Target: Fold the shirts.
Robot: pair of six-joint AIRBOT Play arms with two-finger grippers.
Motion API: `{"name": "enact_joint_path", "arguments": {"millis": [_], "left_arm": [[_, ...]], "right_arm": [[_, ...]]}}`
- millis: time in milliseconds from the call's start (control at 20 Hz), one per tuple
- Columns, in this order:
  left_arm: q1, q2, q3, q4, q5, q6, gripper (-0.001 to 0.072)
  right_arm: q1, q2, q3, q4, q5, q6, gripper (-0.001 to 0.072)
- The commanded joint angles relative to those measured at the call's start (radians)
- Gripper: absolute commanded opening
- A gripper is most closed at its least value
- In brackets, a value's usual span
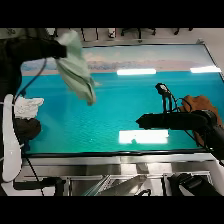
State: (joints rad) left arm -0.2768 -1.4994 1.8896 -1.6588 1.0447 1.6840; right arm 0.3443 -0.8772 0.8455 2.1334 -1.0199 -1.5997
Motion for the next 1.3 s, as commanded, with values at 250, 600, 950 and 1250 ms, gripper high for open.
{"name": "enact_joint_path", "arguments": {"millis": [250,600,950,1250], "left_arm": [[-0.393,0.008,-0.335,-0.042,0.029,-0.198,0.0444],[-0.116,0.081,-0.137,-0.043,0.317,-0.208,0.064],[0.279,0.358,-0.831,-0.425,0.307,-0.08,0.064],[0.327,0.467,-1.353,-0.503,0.163,-0.005,0.064]], "right_arm": [[-0.01,0.0,0.005,0.019,-0.002,0.024,0.0395],[-0.278,-0.001,0.062,0.11,-0.164,-0.027,0.0492],[-0.334,-0.191,0.025,0.074,-0.09,-0.053,0.0502],[-0.335,-0.526,0.037,0.239,-0.037,-0.184,0.0501]]}}
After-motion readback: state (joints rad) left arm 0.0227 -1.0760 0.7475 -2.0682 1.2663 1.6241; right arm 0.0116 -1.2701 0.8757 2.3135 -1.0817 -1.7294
